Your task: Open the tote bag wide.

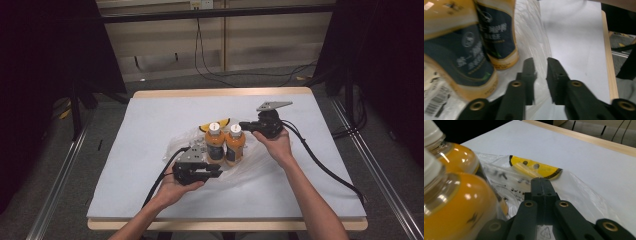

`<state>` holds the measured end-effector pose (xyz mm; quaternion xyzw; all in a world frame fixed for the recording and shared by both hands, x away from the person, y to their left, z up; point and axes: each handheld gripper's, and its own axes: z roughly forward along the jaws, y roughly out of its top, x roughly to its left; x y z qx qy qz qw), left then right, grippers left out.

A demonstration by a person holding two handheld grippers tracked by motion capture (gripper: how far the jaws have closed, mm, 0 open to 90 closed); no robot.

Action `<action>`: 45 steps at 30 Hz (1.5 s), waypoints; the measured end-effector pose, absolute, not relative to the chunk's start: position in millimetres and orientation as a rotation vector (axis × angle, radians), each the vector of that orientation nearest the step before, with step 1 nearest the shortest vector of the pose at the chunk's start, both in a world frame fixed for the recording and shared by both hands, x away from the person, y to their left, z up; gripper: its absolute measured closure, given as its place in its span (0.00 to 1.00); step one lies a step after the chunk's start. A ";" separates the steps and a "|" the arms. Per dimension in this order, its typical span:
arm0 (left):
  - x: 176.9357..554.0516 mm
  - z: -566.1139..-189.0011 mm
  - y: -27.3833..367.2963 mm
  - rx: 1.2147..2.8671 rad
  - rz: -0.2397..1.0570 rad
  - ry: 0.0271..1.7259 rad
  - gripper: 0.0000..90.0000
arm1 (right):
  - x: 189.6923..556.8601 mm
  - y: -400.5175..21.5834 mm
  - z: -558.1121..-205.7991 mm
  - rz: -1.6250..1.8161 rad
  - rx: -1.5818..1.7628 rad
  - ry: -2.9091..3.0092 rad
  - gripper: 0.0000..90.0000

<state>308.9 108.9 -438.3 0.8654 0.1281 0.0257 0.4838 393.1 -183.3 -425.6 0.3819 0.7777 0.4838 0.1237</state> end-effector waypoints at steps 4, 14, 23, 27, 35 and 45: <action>310.3 -434.5 114.5 2.111 0.111 0.360 0.59 | 379.6 -194.2 -422.0 1.432 1.102 2.256 0.98; 315.7 -427.2 128.1 2.086 0.182 0.418 0.23 | 338.6 -221.2 -417.0 1.415 1.083 2.233 0.57; 311.7 -422.9 151.7 2.064 0.200 0.480 0.07 | 295.2 -237.5 -410.7 1.405 1.090 2.179 0.21; 311.7 -422.2 166.9 2.027 0.130 0.524 0.05 | 278.2 -245.2 -414.8 1.391 1.119 2.149 0.19; 298.2 -426.1 206.9 2.007 0.274 0.572 0.04 | 242.0 -267.1 -422.5 1.378 1.202 2.077 0.18; 283.2 -442.8 244.1 2.021 0.317 0.682 0.04 | 208.5 -291.6 -434.6 1.296 1.262 2.009 0.15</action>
